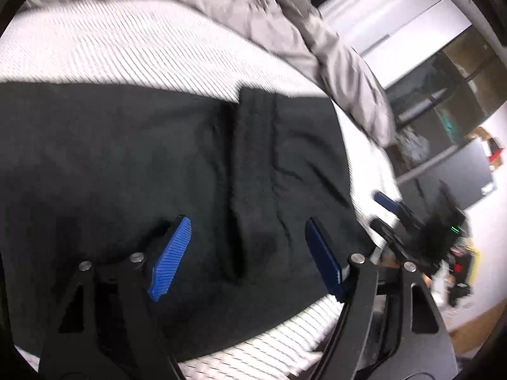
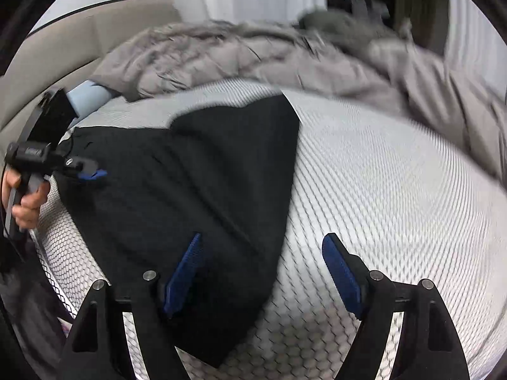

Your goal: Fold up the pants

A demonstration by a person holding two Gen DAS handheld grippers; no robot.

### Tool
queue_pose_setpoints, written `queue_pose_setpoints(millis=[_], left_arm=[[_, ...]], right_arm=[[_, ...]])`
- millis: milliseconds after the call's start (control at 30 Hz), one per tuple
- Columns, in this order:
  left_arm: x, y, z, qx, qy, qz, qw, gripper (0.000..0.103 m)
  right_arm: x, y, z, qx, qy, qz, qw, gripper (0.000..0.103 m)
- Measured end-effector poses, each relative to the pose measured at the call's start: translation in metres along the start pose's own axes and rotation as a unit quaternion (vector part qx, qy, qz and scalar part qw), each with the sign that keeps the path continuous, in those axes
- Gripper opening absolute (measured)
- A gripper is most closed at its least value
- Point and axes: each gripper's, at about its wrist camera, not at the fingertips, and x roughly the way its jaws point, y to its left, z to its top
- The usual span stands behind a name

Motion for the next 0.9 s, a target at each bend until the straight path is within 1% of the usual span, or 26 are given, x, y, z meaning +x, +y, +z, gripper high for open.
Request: queue_pose_setpoints(millis=[67,100,133,167,267,367,400,433,467,500,533,567,600,633,667,700,733,767,800,833,900], left_arm=[[-0.004,0.004,0.001,0.001,-0.013,0.046,0.9988,0.072],[-0.005,0.006,0.000,-0.002,-0.019,0.067,0.9976,0.072],[-0.006,0.007,0.000,-0.003,-0.022,0.080,0.9966,0.072],[-0.007,0.008,-0.002,-0.003,-0.023,0.090,0.9956,0.072],[-0.013,0.015,-0.006,0.005,-0.014,0.102,0.9947,0.073],[-0.022,0.021,-0.013,0.028,-0.016,0.125,0.9916,0.075],[-0.024,0.025,-0.016,0.031,-0.016,0.129,0.9910,0.076],[-0.027,0.028,-0.018,0.032,-0.015,0.133,0.9905,0.076],[-0.030,0.032,-0.020,0.031,-0.014,0.134,0.9904,0.076],[-0.031,0.032,-0.021,0.030,-0.012,0.134,0.9904,0.076],[-0.033,0.033,-0.022,0.029,-0.011,0.136,0.9903,0.076],[-0.036,0.032,-0.022,0.029,-0.013,0.138,0.9900,0.076],[-0.037,0.031,-0.022,0.029,-0.015,0.138,0.9899,0.076],[-0.038,0.030,-0.021,0.031,-0.017,0.137,0.9899,0.076],[-0.038,0.028,-0.020,0.033,-0.017,0.137,0.9899,0.076],[-0.038,0.026,-0.019,0.036,-0.016,0.138,0.9897,0.077],[-0.037,0.025,-0.017,0.034,-0.018,0.139,0.9895,0.077],[-0.036,0.026,-0.016,0.027,-0.020,0.141,0.9894,0.077],[-0.035,0.027,-0.015,0.020,-0.019,0.142,0.9895,0.077],[-0.034,0.028,-0.015,0.013,-0.017,0.141,0.9898,0.077],[-0.031,0.028,-0.016,0.012,-0.013,0.142,0.9897,0.077]], right_arm=[[0.004,0.029,0.009,-0.032,-0.015,0.005,0.999,0.079],[0.013,0.039,0.009,-0.045,-0.016,0.004,0.999,0.079],[0.019,0.052,0.013,-0.060,-0.015,0.009,0.998,0.079],[0.030,0.072,0.018,-0.075,-0.010,0.023,0.997,0.079],[0.059,0.110,0.021,-0.115,0.016,0.050,0.992,0.079],[0.090,0.148,0.021,-0.154,0.039,0.067,0.985,0.079],[0.097,0.155,0.019,-0.164,0.040,0.064,0.984,0.079],[0.099,0.158,0.017,-0.170,0.035,0.059,0.983,0.073],[0.096,0.157,0.017,-0.166,0.026,0.066,0.984,0.062],[0.094,0.154,0.019,-0.155,0.022,0.072,0.985,0.045],[0.090,0.147,0.022,-0.134,0.017,0.079,0.988,0.037],[0.083,0.139,0.024,-0.117,0.004,0.079,0.990,0.030],[0.072,0.129,0.022,-0.109,-0.004,0.074,0.991,0.027],[0.068,0.125,0.023,-0.101,-0.008,0.074,0.992,0.027],[0.065,0.124,0.023,-0.099,-0.001,0.081,0.992,0.029],[0.069,0.125,0.021,-0.098,0.018,0.100,0.990,0.042],[0.071,0.128,0.019,-0.099,0.026,0.107,0.989,0.058],[0.075,0.134,0.016,-0.111,0.031,0.110,0.987,0.062],[0.076,0.138,0.013,-0.125,0.033,0.106,0.986,0.064],[0.080,0.148,0.011,-0.148,0.034,0.090,0.984,0.069],[0.081,0.160,0.006,-0.174,0.034,0.077,0.981,0.078]])
